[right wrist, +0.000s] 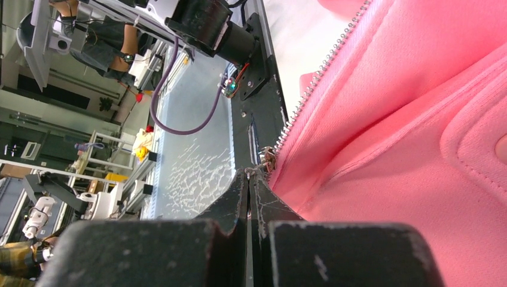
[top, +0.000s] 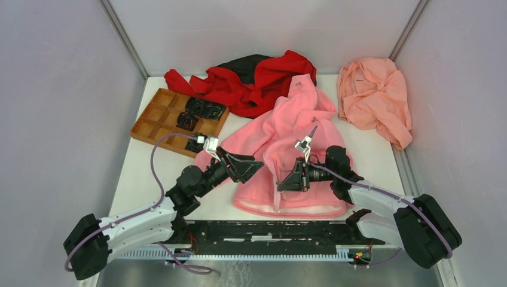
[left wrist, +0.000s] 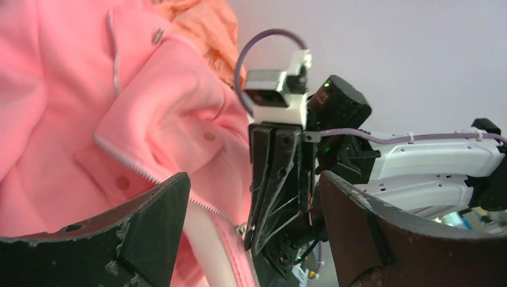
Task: Zip up the jacket
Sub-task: Adjust the zipper on the jacket.
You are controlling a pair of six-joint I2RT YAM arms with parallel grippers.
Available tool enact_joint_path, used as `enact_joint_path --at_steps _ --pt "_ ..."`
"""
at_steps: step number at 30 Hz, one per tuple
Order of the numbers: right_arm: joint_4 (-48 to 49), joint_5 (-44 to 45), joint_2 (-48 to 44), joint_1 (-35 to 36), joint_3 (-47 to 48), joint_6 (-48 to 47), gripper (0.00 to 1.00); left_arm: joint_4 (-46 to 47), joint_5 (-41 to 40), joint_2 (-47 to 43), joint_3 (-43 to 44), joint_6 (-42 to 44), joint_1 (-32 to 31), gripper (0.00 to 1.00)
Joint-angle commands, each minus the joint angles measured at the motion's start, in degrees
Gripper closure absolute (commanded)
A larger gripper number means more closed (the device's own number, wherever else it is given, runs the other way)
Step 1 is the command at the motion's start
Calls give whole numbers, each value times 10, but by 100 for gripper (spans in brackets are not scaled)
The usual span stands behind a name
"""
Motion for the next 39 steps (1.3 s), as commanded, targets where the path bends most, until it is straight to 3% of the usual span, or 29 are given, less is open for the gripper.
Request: enact_joint_path --at_steps 1,8,13,21,25,28,35,39 --pt "-1 -3 -1 -1 -1 -30 100 -64 -48 -24 -33 -118 1 14" --pt "-1 -3 7 -1 -9 -38 100 -41 -7 28 -18 -170 2 17" --pt "-1 0 12 -1 -11 -39 100 -56 25 77 12 -190 -1 25" --pt "-1 6 24 0 -10 -39 100 -88 -7 159 50 -237 -35 30" --pt "-1 7 26 1 -9 -40 100 -167 -22 204 106 -235 -49 30" --pt "-1 8 28 3 -9 -41 100 -178 -9 237 130 -231 -51 42" --pt "-14 13 31 12 -1 -56 100 -166 43 285 157 -186 -52 93" --pt "-124 24 32 22 48 -148 100 -108 45 261 130 -132 -52 98"
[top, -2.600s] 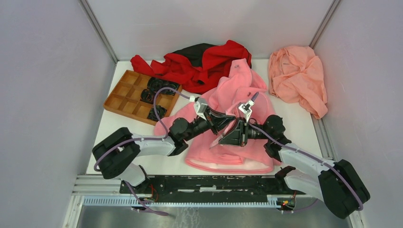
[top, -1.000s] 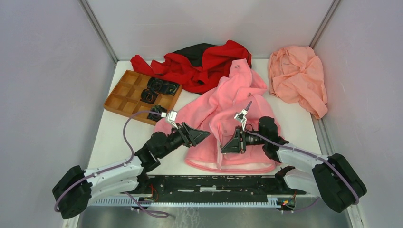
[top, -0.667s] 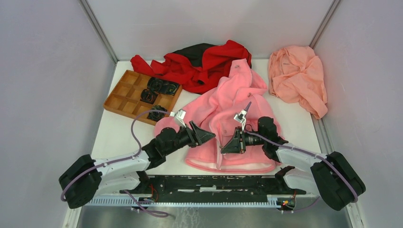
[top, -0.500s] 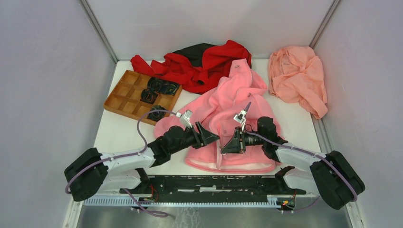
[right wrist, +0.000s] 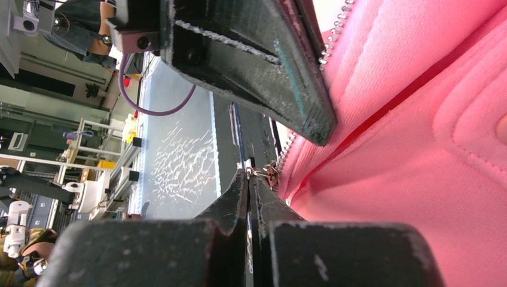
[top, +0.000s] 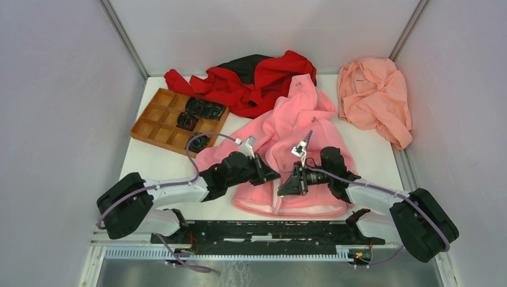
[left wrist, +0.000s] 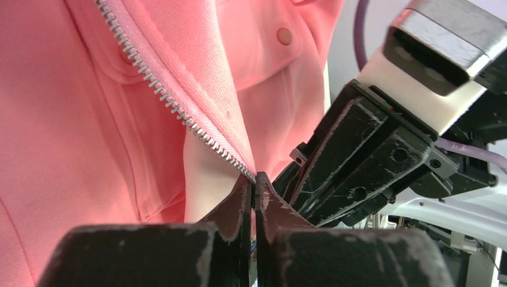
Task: Zip up the jacket
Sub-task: Adjust the zipper on the jacket.
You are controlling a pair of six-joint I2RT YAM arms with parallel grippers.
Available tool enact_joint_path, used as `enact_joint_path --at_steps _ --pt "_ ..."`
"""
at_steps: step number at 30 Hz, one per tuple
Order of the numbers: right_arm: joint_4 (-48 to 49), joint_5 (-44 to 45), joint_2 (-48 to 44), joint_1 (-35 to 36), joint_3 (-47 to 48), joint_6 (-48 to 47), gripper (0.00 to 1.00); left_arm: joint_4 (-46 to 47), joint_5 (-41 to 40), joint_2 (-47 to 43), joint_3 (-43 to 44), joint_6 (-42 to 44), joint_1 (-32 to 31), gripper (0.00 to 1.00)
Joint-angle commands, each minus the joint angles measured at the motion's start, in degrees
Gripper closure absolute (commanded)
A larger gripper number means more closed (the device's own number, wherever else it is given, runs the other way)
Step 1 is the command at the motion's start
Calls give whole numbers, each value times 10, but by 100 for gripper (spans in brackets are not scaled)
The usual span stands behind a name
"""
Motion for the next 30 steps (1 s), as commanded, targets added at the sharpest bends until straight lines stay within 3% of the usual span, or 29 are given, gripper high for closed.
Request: enact_joint_path --at_steps 1,4,8,14,22,30 --pt "-122 12 5 14 72 -128 100 100 15 -34 -22 82 -2 98" --pt "-203 -1 19 29 126 -184 100 190 -13 -67 -68 147 -2 98" --pt "-31 -38 36 43 79 -8 100 328 3 -58 -99 243 -2 98" --pt "66 -32 57 70 92 65 100 436 21 0 -107 290 -3 98" --pt "-30 -9 20 73 62 -20 100 519 -41 -25 -152 310 -2 98" --pt "216 -32 20 34 22 193 100 517 -63 -70 -186 338 -2 98"
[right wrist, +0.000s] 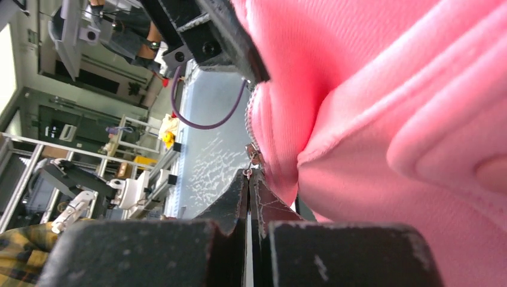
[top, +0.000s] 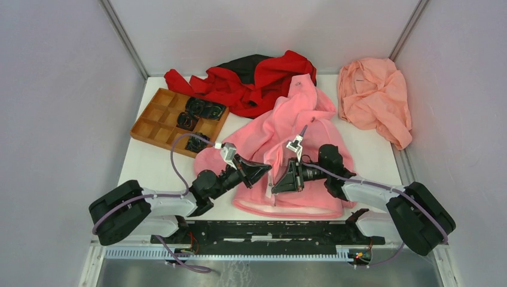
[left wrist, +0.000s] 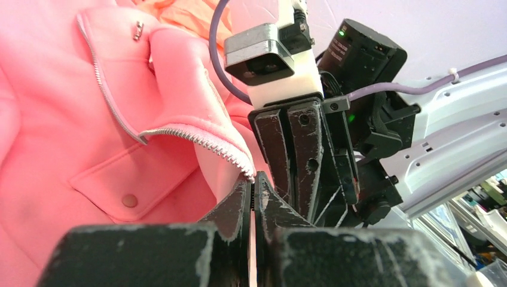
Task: Zip up the jacket
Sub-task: Adjust the zipper on the jacket.
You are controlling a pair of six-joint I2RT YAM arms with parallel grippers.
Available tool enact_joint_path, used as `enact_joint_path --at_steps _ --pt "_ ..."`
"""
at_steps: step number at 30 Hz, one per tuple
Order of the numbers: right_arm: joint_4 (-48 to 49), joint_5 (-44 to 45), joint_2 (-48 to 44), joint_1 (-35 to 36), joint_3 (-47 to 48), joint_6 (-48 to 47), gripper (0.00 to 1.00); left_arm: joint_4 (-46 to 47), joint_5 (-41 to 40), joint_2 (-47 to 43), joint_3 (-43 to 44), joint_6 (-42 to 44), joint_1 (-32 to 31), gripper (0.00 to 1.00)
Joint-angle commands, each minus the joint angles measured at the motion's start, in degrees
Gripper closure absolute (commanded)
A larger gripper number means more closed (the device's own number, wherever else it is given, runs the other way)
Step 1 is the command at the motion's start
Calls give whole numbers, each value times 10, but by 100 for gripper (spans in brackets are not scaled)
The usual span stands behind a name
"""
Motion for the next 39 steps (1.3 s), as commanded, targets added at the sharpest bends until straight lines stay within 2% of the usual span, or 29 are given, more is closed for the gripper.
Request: enact_joint_path --at_steps 1,9,15,18,19,22,25,29,32,35,39 --pt "156 -10 -11 1 -18 115 100 56 -39 -29 -12 53 0 98" --pt "67 11 17 76 14 54 100 92 -12 39 43 74 1 98" --pt "2 11 -6 77 -20 -6 100 112 -20 27 43 92 9 98" --pt "5 8 -14 58 -34 -5 100 111 -9 12 43 85 22 98" --pt "30 3 -14 42 -38 20 100 109 0 8 44 83 26 98" --pt "195 -17 -7 -5 -43 143 100 81 36 3 51 81 28 98" --pt "354 -18 -3 -20 -38 244 100 76 71 20 44 76 29 98" --pt "465 -9 12 -14 -14 334 100 70 101 43 42 84 28 98" --pt "414 1 13 31 1 305 100 55 96 55 52 103 28 98" --pt "280 -10 1 89 -7 201 100 61 101 68 70 104 35 98" --pt "49 -12 -21 92 -23 42 100 75 103 67 81 89 56 98"
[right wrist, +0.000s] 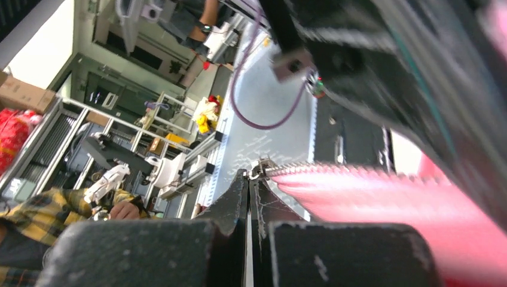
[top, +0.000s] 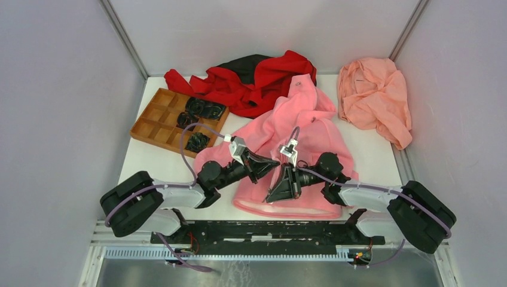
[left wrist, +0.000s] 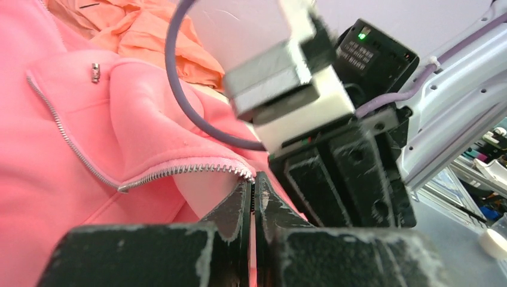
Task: Zip up the jacket
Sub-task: Adjust the zipper on the jacket.
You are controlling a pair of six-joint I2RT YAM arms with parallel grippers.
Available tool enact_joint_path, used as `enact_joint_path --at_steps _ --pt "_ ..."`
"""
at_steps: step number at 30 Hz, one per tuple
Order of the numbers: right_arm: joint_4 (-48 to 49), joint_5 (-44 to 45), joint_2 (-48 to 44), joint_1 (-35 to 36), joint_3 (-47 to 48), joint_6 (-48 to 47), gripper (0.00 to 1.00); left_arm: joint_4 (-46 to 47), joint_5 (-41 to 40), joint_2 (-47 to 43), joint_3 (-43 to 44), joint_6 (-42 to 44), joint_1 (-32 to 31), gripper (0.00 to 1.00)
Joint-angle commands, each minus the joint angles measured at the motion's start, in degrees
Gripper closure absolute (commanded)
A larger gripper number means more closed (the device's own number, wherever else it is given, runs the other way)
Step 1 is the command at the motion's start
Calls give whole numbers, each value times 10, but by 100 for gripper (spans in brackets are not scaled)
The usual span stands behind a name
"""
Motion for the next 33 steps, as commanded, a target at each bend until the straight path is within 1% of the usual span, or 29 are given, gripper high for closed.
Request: enact_joint_path --at_steps 1,5,7,10,12,15,21,24,26,28,30,33 --pt "-216 -13 -38 10 -14 -168 100 38 -8 4 22 16 30 98" --pt "-221 1 -65 4 -44 -175 100 77 0 13 26 -10 52 98" --pt "-199 -3 -65 -9 -44 -160 100 88 7 21 33 -19 55 98" --pt "-65 -8 -61 -37 -51 -62 100 91 24 33 38 -29 54 98" --pt "-27 -1 -64 -34 -55 -35 100 106 23 43 31 -35 53 98" --pt "-44 16 -64 -18 -73 -49 100 136 17 64 29 -47 54 98" --pt "-132 27 -54 6 -72 -117 100 156 9 99 67 -69 54 98" --pt "-141 28 -59 6 -76 -129 100 171 7 114 79 -84 54 98" --pt "-129 29 -63 6 -82 -120 100 186 3 123 80 -96 54 98" --pt "-62 22 -59 -8 -86 -65 100 211 4 130 78 -108 53 98" --pt "28 1 -48 -48 -67 3 100 240 17 133 73 -119 52 98" --pt "170 -10 -21 -107 -33 103 100 234 33 120 61 -107 46 98"
